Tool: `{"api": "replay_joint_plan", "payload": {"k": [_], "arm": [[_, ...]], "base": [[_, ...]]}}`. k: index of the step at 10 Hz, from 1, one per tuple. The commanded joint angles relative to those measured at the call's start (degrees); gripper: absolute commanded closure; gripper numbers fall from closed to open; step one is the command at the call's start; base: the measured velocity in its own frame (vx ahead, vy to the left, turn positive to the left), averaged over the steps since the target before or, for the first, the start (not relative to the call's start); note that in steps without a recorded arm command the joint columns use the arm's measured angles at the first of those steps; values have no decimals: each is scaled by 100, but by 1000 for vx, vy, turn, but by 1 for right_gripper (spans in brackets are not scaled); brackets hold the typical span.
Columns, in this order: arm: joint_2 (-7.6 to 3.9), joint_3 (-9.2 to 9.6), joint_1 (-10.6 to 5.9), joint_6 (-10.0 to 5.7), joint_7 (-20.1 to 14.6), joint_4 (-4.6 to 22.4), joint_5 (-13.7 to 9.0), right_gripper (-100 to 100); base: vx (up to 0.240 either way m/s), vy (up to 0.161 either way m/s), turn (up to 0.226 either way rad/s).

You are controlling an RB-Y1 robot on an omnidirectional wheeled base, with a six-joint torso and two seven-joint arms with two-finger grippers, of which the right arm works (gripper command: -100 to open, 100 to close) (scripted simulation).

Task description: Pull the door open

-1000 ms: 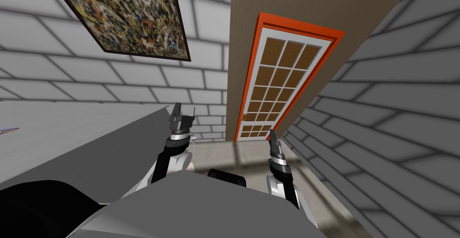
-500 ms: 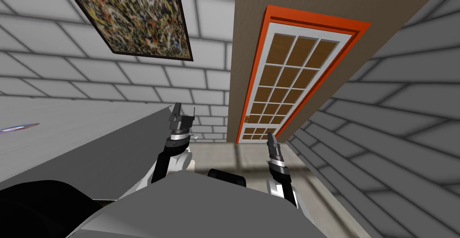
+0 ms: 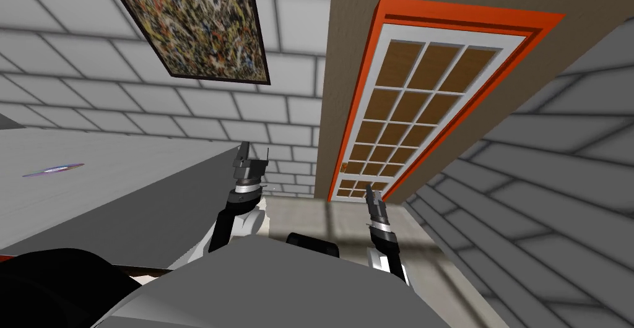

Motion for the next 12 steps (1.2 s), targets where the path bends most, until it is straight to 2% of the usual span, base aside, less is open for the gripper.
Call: {"api": "replay_joint_plan", "payload": {"k": [1, 4, 5, 10, 11, 12], "arm": [[20, -3, -27, -52, 191, 147, 1, -100], [31, -65, -94, -115, 705, 604, -31, -100], [31, -65, -94, -115, 752, 604, -31, -100], [69, -164, -203, -217, 1627, 1351, -84, -100], [69, -164, -203, -217, 1667, 1351, -84, -100], [78, -184, -225, -237, 1849, 1499, -94, -100]], "base": [[64, -22, 28], [80, -28, 121], [59, -24, 64], [77, -33, 132], [55, -36, 47], [48, -22, 90]]}}
